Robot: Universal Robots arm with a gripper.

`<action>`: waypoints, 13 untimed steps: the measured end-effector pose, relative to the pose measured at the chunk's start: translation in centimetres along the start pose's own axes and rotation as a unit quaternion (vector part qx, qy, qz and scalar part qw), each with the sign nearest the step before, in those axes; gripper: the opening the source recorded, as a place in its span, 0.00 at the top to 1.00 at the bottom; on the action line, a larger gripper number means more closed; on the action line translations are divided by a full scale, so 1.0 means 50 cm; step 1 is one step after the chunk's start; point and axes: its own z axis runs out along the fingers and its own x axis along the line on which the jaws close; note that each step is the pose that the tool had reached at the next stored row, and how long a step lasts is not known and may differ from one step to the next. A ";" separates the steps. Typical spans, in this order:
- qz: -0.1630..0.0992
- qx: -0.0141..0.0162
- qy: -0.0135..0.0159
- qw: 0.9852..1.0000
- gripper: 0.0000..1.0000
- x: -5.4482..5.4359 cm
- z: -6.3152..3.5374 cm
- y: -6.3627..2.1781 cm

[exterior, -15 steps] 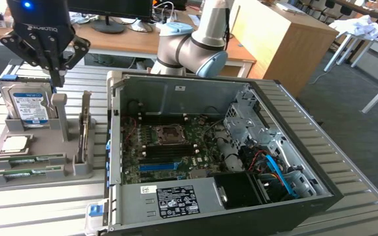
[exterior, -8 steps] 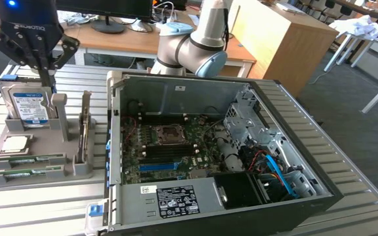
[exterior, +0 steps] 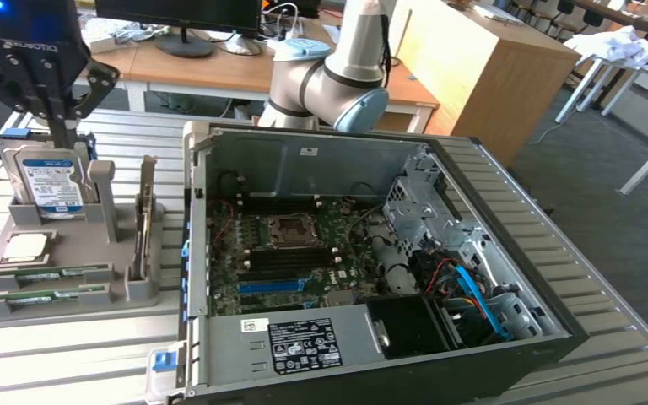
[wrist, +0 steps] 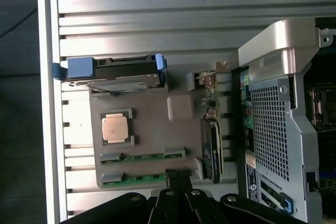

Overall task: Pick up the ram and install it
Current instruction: 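Reach for the ram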

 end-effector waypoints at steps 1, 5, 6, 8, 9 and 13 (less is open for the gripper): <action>0.000 0.000 0.001 1.000 0.90 0.004 0.001 0.000; 0.000 0.000 0.004 1.000 0.90 0.023 0.004 0.002; 0.000 0.000 0.005 1.000 0.90 0.027 0.005 0.002; 0.000 0.001 0.007 1.000 0.90 0.034 0.006 0.002; 0.000 0.001 0.008 1.000 0.90 0.038 0.007 0.002; 0.001 0.001 0.012 1.000 0.90 0.051 0.009 0.002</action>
